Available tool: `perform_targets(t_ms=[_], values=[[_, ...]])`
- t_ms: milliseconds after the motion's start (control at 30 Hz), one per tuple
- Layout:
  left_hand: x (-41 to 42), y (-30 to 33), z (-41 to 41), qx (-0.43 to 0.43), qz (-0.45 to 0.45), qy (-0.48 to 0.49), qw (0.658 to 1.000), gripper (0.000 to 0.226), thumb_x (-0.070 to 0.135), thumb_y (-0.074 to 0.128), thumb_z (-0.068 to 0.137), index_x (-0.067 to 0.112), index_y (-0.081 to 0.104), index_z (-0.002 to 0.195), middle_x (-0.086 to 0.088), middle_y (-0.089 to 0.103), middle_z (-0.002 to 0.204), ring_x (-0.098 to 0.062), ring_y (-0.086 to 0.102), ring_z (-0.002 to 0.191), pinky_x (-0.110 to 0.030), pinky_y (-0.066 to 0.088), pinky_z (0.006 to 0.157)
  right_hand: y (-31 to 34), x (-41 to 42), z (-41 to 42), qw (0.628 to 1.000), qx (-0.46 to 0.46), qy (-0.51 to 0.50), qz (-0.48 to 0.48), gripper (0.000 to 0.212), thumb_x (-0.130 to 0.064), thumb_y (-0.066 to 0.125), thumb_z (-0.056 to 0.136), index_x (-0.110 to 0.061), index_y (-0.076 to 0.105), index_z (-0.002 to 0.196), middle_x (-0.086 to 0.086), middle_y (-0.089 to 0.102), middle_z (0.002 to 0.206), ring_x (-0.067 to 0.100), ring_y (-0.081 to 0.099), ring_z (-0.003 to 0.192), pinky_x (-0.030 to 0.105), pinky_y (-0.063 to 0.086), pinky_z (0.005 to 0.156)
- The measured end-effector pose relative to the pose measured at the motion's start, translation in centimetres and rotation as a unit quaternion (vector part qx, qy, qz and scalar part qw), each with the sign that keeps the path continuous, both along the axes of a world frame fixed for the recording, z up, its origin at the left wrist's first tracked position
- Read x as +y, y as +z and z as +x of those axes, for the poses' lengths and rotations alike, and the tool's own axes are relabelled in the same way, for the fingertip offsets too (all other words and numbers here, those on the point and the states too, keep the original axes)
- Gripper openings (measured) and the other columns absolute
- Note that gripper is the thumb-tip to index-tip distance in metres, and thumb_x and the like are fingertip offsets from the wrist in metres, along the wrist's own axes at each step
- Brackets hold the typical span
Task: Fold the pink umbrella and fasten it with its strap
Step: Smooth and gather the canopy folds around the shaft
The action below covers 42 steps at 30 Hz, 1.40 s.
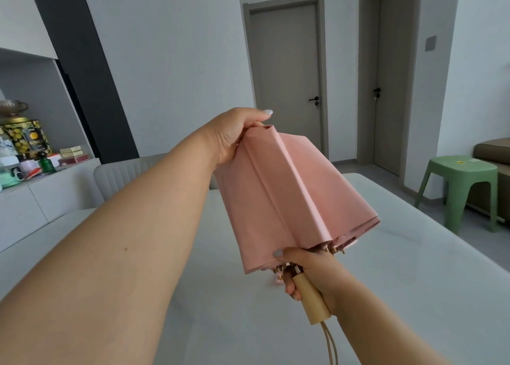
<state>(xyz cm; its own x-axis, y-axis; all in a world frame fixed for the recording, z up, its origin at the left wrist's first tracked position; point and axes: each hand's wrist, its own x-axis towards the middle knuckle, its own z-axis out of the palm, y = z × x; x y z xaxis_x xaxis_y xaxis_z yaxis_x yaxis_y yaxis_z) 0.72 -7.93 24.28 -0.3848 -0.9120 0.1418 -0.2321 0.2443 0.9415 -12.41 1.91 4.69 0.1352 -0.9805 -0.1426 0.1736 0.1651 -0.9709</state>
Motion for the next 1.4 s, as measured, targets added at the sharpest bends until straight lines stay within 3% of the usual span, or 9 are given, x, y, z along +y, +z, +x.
perform_targets(t_ms=[367, 467, 600, 700, 800, 1000, 1133, 1267, 1400], values=[[-0.1, -0.5, 1.1, 0.177, 0.024, -0.010, 0.984, 0.051, 0.029, 0.053, 0.090, 0.013, 0.051, 0.042, -0.001, 0.051, 0.047, -0.014, 0.047, 0.048, -0.026, 0.036, 0.059, -0.5, -0.4, 0.0, 1.000, -0.010, -0.012, -0.003, 0.018, -0.014, 0.066, 0.083, 0.003, 0.068, 0.081, 0.019, 0.056, 0.053, 0.027, 0.046, 0.044, 0.027, 0.043, 0.044], [-0.1, -0.9, 1.0, 0.190, 0.014, 0.014, 0.982, 0.042, 0.024, 0.054, 0.091, 0.015, 0.043, 0.051, 0.002, 0.046, 0.046, -0.011, 0.046, 0.045, -0.025, 0.035, 0.058, -0.5, -0.5, 0.1, 1.000, -0.021, -0.014, -0.003, 0.016, -0.013, 0.066, 0.083, 0.002, 0.065, 0.076, 0.020, 0.056, 0.053, 0.026, 0.046, 0.041, 0.027, 0.042, 0.044], [0.5, -1.0, 0.6, 0.232, 0.017, 0.017, 0.972, 0.017, 0.018, 0.057, 0.091, 0.013, 0.057, 0.075, 0.002, 0.056, 0.050, -0.010, 0.056, 0.052, -0.024, 0.041, 0.060, -0.5, -0.4, 0.0, 1.000, -0.023, -0.015, -0.012, 0.017, -0.015, 0.070, 0.079, -0.002, 0.067, 0.070, 0.022, 0.057, 0.056, 0.026, 0.045, 0.041, 0.027, 0.042, 0.044], [0.4, -0.8, 0.6, 0.158, -0.023, 0.024, 0.987, 0.013, 0.018, 0.059, 0.089, 0.018, 0.057, 0.077, 0.004, 0.059, 0.056, -0.009, 0.055, 0.057, -0.025, 0.039, 0.063, -0.5, -0.5, 0.0, 1.000, -0.022, -0.018, -0.010, 0.018, -0.016, 0.071, 0.078, -0.006, 0.072, 0.063, 0.023, 0.058, 0.060, 0.027, 0.046, 0.043, 0.028, 0.043, 0.044], [0.2, -0.6, 0.4, 0.018, -0.110, 0.083, 0.990, 0.011, 0.013, 0.069, 0.081, 0.021, 0.063, 0.078, 0.006, 0.060, 0.069, -0.004, 0.056, 0.061, -0.018, 0.040, 0.064, -0.4, -0.6, 0.1, 1.000, -0.019, -0.023, -0.010, 0.020, -0.015, 0.070, 0.078, 0.003, 0.067, 0.086, 0.025, 0.058, 0.067, 0.028, 0.049, 0.046, 0.028, 0.044, 0.044], [-0.2, -0.3, 0.3, 0.133, -0.077, 0.048, 0.987, 0.023, 0.004, 0.050, 0.088, 0.020, 0.065, 0.093, 0.003, 0.054, 0.068, -0.010, 0.051, 0.065, -0.026, 0.034, 0.065, -0.3, -0.6, -0.1, 0.999, -0.022, -0.034, -0.021, 0.025, -0.012, 0.070, 0.080, 0.007, 0.062, 0.093, 0.024, 0.057, 0.063, 0.027, 0.049, 0.044, 0.028, 0.045, 0.044], [0.3, -0.1, -0.1, -0.031, -0.126, 0.040, 0.991, 0.011, 0.030, 0.060, 0.088, 0.025, 0.068, 0.093, 0.011, 0.061, 0.076, -0.005, 0.054, 0.076, -0.030, 0.033, 0.077, -0.6, -0.7, -0.1, 0.999, -0.021, -0.034, -0.010, 0.027, -0.012, 0.069, 0.080, 0.010, 0.063, 0.094, 0.026, 0.057, 0.069, 0.028, 0.048, 0.047, 0.027, 0.044, 0.043], [0.1, 0.3, 0.2, 0.044, -0.120, 0.068, 0.989, 0.025, 0.017, 0.061, 0.067, 0.022, 0.068, 0.090, 0.009, 0.057, 0.055, -0.008, 0.052, 0.064, -0.035, 0.033, 0.081, -0.6, -0.6, 0.0, 0.999, -0.012, -0.028, -0.009, 0.032, -0.015, 0.071, 0.078, 0.011, 0.065, 0.097, 0.028, 0.058, 0.071, 0.028, 0.049, 0.048, 0.028, 0.045, 0.044], [0.0, 0.6, 0.3, -0.016, -0.145, 0.103, 0.984, 0.011, 0.018, 0.063, 0.079, 0.018, 0.065, 0.090, 0.007, 0.055, 0.060, -0.005, 0.051, 0.060, -0.019, 0.040, 0.066, -0.5, -0.7, -0.1, 0.999, -0.003, -0.037, -0.003, 0.032, -0.013, 0.070, 0.080, 0.012, 0.064, 0.097, 0.022, 0.058, 0.059, 0.026, 0.050, 0.043, 0.027, 0.046, 0.044]])
